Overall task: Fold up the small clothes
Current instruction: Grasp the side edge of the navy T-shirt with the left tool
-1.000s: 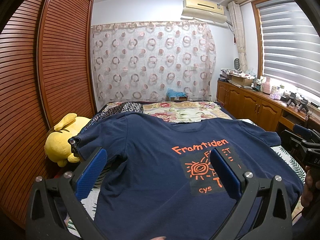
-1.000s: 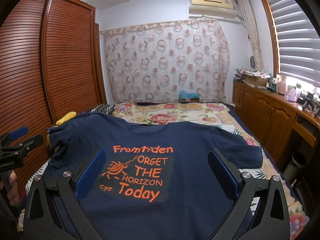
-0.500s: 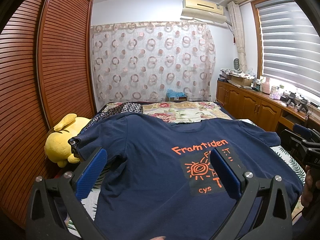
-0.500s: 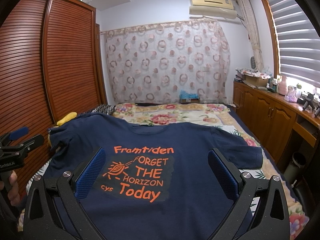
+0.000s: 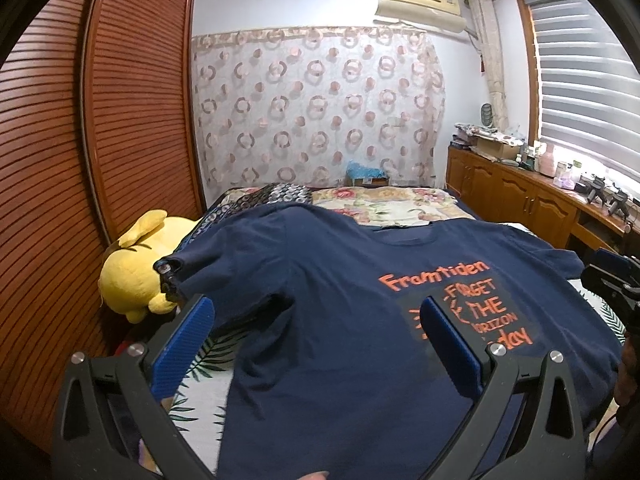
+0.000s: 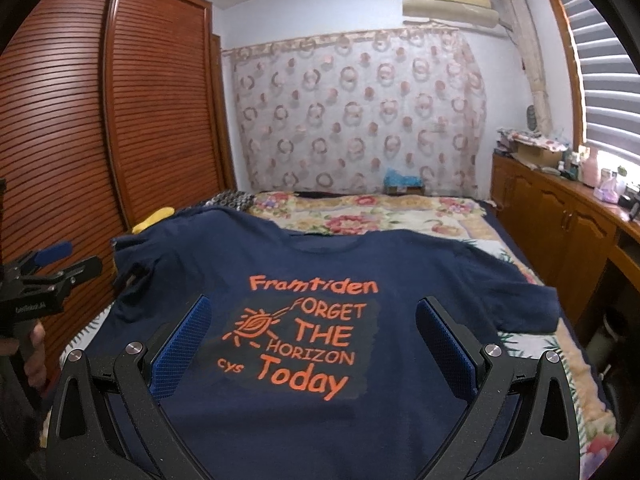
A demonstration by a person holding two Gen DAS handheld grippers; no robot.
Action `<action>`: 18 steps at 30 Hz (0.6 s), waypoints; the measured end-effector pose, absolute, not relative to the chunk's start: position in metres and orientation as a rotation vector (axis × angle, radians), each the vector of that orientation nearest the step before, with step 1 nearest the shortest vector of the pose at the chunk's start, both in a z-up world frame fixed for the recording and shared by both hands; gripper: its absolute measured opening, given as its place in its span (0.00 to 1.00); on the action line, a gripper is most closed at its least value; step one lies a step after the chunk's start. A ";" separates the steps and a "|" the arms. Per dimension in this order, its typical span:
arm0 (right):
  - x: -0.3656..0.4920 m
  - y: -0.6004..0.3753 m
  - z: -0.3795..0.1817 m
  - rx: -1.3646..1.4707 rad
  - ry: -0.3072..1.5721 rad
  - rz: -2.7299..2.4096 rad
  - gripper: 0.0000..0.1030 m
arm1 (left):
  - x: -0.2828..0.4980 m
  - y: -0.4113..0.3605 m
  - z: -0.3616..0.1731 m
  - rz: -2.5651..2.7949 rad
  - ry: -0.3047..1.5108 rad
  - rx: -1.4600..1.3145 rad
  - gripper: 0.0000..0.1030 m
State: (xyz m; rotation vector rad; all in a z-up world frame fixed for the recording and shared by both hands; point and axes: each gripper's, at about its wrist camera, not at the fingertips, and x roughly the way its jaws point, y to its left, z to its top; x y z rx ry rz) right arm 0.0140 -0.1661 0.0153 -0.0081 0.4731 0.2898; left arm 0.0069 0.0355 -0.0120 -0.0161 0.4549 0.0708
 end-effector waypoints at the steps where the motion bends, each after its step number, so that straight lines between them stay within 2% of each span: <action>1: 0.015 -0.164 0.014 -0.007 0.479 0.298 1.00 | 0.008 0.039 -0.013 0.072 0.457 -0.019 1.00; 18: 0.056 -0.112 -0.014 -0.046 0.606 0.456 1.00 | 0.037 0.123 -0.033 0.072 0.551 0.006 1.00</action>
